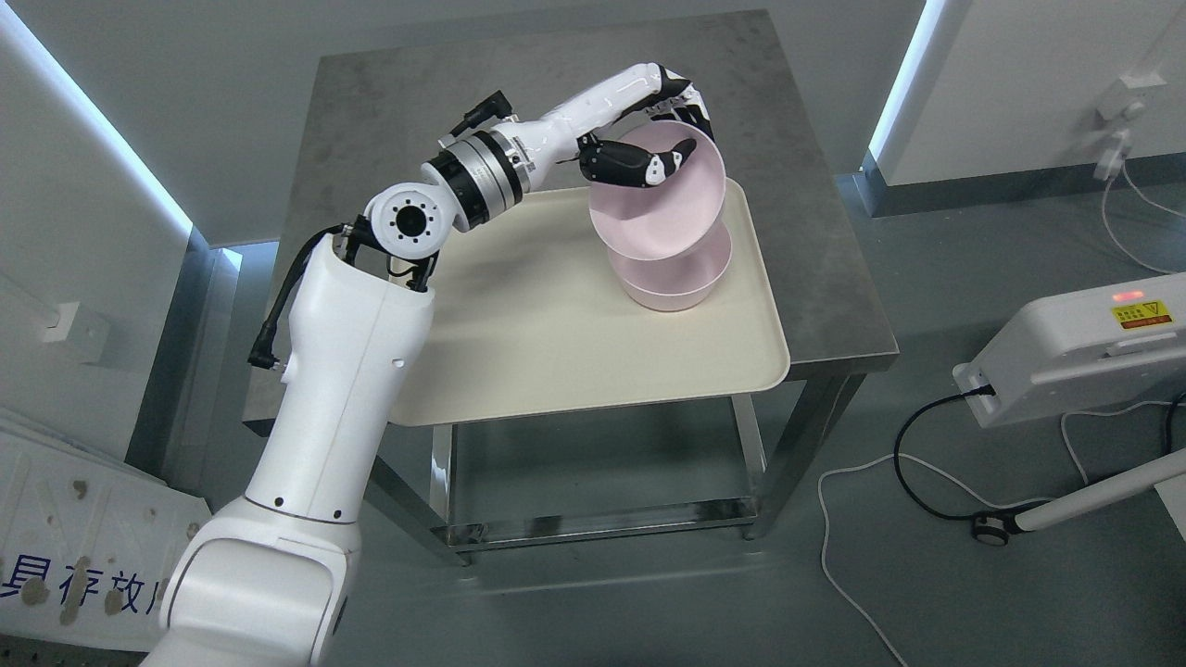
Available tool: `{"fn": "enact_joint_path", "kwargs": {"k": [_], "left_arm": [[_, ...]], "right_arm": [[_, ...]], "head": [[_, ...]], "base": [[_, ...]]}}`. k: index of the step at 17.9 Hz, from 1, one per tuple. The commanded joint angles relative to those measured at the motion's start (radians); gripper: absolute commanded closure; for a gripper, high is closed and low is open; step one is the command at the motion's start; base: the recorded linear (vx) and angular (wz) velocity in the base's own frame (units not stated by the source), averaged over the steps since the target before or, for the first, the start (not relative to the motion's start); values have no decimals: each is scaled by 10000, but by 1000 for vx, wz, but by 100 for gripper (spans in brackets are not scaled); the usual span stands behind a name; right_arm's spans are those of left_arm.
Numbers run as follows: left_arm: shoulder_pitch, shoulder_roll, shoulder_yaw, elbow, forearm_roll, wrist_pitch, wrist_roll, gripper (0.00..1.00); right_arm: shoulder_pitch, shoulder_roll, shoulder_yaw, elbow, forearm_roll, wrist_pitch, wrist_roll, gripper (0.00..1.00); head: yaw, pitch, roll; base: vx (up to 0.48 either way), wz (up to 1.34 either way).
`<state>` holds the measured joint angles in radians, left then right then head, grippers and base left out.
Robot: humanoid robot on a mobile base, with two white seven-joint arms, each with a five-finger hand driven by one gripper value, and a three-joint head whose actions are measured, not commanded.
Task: Stack pink IKEA bowls on left shelf middle
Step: 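Grasp the pink bowl rim with the left hand and lift it over the other bowl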
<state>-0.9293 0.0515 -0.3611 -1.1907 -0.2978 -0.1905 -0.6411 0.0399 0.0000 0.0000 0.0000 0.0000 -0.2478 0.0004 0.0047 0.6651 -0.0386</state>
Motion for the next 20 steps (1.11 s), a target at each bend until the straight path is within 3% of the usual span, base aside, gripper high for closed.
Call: {"fn": "enact_joint_path", "kwargs": {"k": [1,6,20], "left_arm": [[-416,-340,-2176,709,217,126,199,99],[-754,-340,-149,1322,110,64,-675,99],[-678,-340,21,1950,-918,-656,-461,97]], "right_arm": [[0,-174,-46,-175,-15,8,-4,0],[0,-174,-46,-175,-15,8,-4,0],[0,-174,-46,-175,-15,8,-4,0]], "head": [[0,0,0],[0,0,0],[0,0,0]], "base": [[0,0],[0,0],[0,0]]}}
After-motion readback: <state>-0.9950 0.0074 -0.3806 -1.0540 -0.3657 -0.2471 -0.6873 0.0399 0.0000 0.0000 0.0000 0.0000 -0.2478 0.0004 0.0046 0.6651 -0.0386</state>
